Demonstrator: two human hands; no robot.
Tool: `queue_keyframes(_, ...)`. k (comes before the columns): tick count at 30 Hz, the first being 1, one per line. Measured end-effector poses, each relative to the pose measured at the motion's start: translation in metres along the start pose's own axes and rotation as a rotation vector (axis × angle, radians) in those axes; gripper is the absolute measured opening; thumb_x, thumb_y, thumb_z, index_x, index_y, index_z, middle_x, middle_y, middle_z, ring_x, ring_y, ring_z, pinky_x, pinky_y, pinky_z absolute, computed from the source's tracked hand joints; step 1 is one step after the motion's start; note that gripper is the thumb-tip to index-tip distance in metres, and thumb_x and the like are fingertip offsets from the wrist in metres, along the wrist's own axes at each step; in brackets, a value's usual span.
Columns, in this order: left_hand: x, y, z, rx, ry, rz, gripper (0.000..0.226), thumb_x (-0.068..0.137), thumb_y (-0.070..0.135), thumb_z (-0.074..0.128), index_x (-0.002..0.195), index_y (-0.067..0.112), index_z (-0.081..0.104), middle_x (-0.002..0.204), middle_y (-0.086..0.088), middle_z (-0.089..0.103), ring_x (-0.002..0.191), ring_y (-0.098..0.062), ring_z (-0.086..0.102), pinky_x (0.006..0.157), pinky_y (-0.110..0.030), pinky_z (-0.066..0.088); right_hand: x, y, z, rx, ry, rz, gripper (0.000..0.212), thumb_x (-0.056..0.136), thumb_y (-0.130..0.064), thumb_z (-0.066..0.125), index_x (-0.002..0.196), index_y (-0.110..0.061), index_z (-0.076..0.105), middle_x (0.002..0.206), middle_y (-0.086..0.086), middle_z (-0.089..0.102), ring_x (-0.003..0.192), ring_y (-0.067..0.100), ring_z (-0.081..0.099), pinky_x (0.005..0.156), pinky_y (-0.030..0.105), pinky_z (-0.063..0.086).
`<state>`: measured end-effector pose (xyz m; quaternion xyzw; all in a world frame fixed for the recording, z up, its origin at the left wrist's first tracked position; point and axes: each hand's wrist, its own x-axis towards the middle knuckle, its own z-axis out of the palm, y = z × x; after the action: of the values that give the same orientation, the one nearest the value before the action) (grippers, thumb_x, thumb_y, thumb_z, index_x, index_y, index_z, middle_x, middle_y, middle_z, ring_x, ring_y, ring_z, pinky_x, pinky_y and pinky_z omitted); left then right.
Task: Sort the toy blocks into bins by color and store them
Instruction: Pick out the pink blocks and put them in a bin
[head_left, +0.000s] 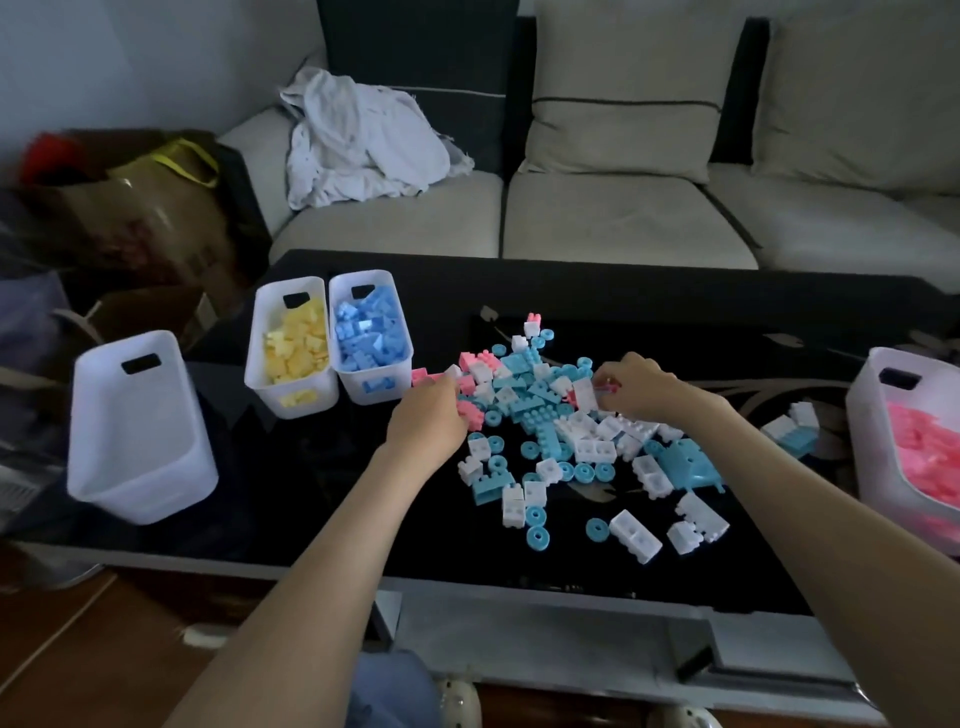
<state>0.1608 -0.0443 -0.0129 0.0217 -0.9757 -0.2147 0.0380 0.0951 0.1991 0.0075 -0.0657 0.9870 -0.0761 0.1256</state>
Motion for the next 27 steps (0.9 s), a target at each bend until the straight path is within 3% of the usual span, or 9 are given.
queue_keyframes(3,0.002,0.003,0.002,0.071,-0.057,0.0,0.052,0.092,0.024,0.052,0.141,0.016,0.037,0.138,-0.004,0.046,0.125,-0.025,0.043,0.098,-0.044,0.042,-0.003,-0.001,0.0,0.064,0.039,-0.016,0.029,0.087,-0.029,0.055,0.115,-0.024,0.051,0.116,0.003,0.046,0.102,0.025,0.049,0.093,0.042,0.039)
queue_keyframes(6,0.003,0.009,0.003,0.206,-0.089,-0.04,0.052,0.091,0.029,0.049,0.14,0.019,0.036,0.141,-0.006,0.04,0.132,-0.03,0.031,0.104,-0.047,0.032,-0.005,-0.001,0.0,0.103,0.067,-0.033,0.023,0.085,-0.023,0.057,0.106,-0.022,0.05,0.098,-0.003,0.054,0.086,0.017,0.051,0.086,0.037,0.036)
queue_keyframes(10,0.004,0.014,0.003,0.178,-0.076,-0.009,0.034,0.092,0.026,0.047,0.125,0.019,0.046,0.128,-0.007,0.049,0.124,-0.03,0.039,0.1,-0.048,0.035,-0.008,0.002,0.0,0.149,0.147,-0.098,0.033,0.082,-0.023,0.066,0.106,-0.02,0.044,0.096,-0.002,0.049,0.078,0.014,0.048,0.077,0.033,0.037)
queue_keyframes(13,0.004,0.015,0.003,0.105,-0.08,0.048,0.022,0.094,0.025,0.049,0.115,0.017,0.049,0.114,-0.005,0.053,0.102,-0.024,0.053,0.091,-0.044,0.045,-0.012,0.004,0.0,0.222,0.195,-0.158,0.042,0.08,-0.018,0.069,0.114,-0.02,0.045,0.105,-0.002,0.044,0.084,0.015,0.051,0.074,0.028,0.045)
queue_keyframes(18,0.005,0.015,0.001,0.046,-0.103,0.063,0.019,0.093,0.022,0.053,0.111,0.016,0.052,0.108,-0.005,0.05,0.089,-0.019,0.052,0.079,-0.034,0.046,-0.015,0.004,0.0,0.214,0.222,-0.238,0.029,0.082,-0.014,0.067,0.107,-0.02,0.054,0.102,-0.003,0.043,0.074,0.007,0.045,0.061,0.015,0.036)
queue_keyframes(22,0.006,0.015,0.001,0.047,-0.103,0.055,0.024,0.092,0.021,0.056,0.115,0.015,0.054,0.102,-0.001,0.043,0.087,-0.018,0.048,0.078,-0.032,0.044,-0.021,0.002,-0.002,0.209,0.199,-0.294,0.032,0.082,-0.006,0.065,0.109,-0.019,0.057,0.104,-0.005,0.045,0.082,0.007,0.047,0.066,0.015,0.035)
queue_keyframes(27,0.007,0.016,-0.001,0.083,-0.114,0.048,0.024,0.093,0.02,0.056,0.115,0.012,0.054,0.109,-0.008,0.053,0.091,-0.022,0.053,0.081,-0.036,0.047,-0.024,-0.002,-0.001,0.173,0.248,-0.351,0.027,0.087,-0.006,0.06,0.111,-0.016,0.059,0.107,-0.003,0.05,0.096,0.012,0.048,0.083,0.022,0.039)
